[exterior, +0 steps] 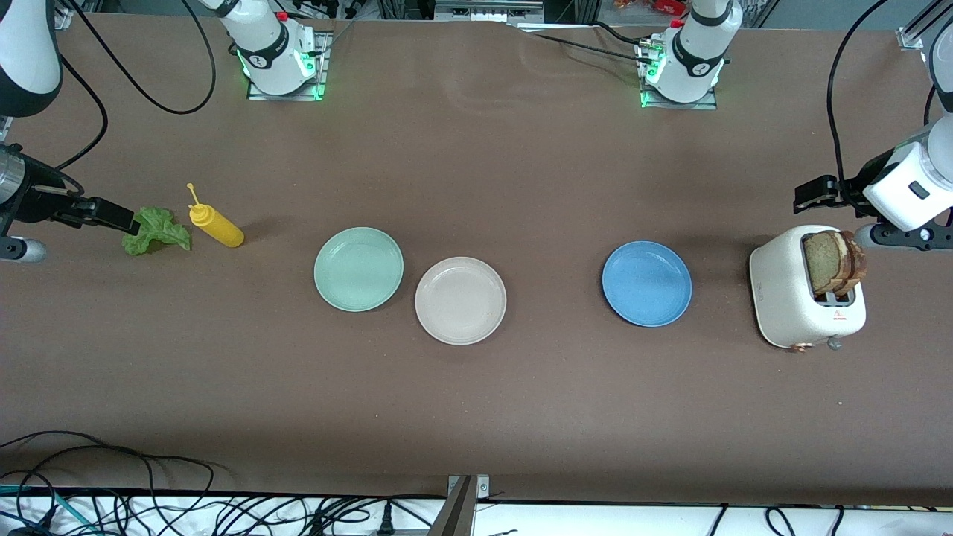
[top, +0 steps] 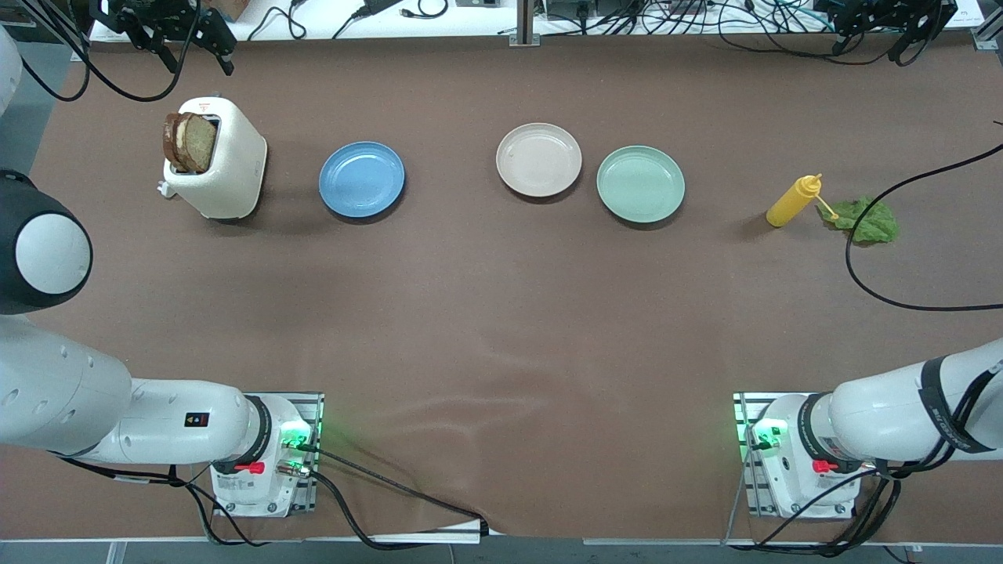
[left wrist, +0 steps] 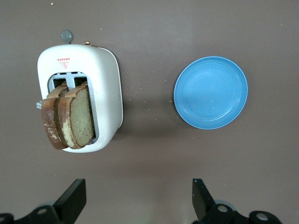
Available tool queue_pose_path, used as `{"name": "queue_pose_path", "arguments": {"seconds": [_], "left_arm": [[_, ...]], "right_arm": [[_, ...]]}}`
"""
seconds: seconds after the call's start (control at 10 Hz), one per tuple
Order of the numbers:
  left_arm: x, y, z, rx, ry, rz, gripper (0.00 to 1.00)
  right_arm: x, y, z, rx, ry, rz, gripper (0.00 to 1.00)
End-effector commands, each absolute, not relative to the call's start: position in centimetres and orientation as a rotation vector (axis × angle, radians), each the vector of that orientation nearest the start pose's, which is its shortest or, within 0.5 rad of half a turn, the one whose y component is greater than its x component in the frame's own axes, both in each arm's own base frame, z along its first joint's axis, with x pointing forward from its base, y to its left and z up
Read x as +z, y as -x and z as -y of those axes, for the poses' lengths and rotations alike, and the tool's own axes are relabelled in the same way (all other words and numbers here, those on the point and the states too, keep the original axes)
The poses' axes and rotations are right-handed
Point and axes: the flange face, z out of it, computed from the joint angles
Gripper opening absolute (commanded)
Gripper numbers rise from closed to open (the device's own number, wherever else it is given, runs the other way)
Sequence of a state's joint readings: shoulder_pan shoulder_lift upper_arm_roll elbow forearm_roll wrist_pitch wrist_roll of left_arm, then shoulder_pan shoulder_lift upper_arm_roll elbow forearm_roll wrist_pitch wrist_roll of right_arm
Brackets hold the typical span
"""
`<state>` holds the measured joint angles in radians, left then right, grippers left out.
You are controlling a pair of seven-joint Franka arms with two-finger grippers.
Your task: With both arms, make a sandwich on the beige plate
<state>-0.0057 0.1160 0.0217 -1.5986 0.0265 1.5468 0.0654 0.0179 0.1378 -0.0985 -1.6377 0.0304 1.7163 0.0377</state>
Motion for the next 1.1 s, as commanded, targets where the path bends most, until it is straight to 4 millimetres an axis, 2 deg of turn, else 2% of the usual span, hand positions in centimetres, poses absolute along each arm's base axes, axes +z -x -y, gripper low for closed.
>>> {"name": "queue_pose_path", "arguments": {"seconds": [0.0, 1.0], "left_arm": [[54.84, -58.21, -1.0, 0.27, 3.142, -0.108, 1.0], [54.77, -58.2, -1.0, 0.272, 3.142, -0.108, 1.0]], "right_arm": [[52.6, -59.52, 4.38, 0.081, 3.097, -0.194, 1.0], [53.0, -59.65, 4.26, 0.07, 3.112, -0.204, 1.0]]}}
